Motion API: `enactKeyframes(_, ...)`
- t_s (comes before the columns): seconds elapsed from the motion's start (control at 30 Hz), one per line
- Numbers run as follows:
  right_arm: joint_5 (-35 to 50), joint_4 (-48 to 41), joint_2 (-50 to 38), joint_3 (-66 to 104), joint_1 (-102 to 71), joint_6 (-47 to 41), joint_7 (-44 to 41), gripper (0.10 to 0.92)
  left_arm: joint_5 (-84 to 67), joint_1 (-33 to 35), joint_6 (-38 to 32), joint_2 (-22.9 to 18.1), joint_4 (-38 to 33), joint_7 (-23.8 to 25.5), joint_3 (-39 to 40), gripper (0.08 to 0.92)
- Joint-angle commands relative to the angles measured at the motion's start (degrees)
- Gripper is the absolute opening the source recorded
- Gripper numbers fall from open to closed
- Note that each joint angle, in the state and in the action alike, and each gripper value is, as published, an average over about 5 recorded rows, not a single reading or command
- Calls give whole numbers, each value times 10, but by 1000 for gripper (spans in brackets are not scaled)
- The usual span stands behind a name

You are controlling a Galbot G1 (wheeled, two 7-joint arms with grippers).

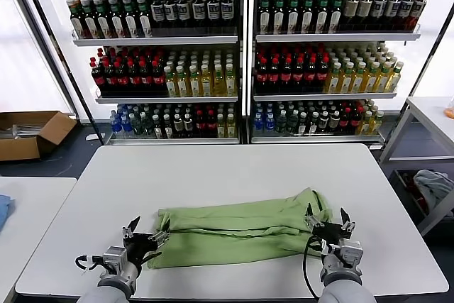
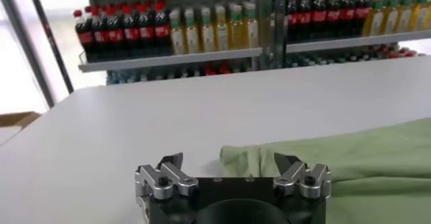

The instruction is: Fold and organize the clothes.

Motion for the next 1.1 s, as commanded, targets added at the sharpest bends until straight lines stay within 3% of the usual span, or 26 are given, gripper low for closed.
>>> enactKeyframes(0.03,5,30,-4,3,-10,4,0,823,-52,9,10,-34,7,-18,-8,823)
enactKeyframes(0.43,5,30,-8,0,-14,5,2,823,-41,2,6,-44,35,-13,0,822)
enactKeyframes(0.53,6,30,-8,1,-12,4,2,823,-38,4,3,-46,38,-9,1,782)
enactKeyframes(1.1,10,16,-6,4,2,3,3,823,-32,4,-10,-39,36,4,-6,290)
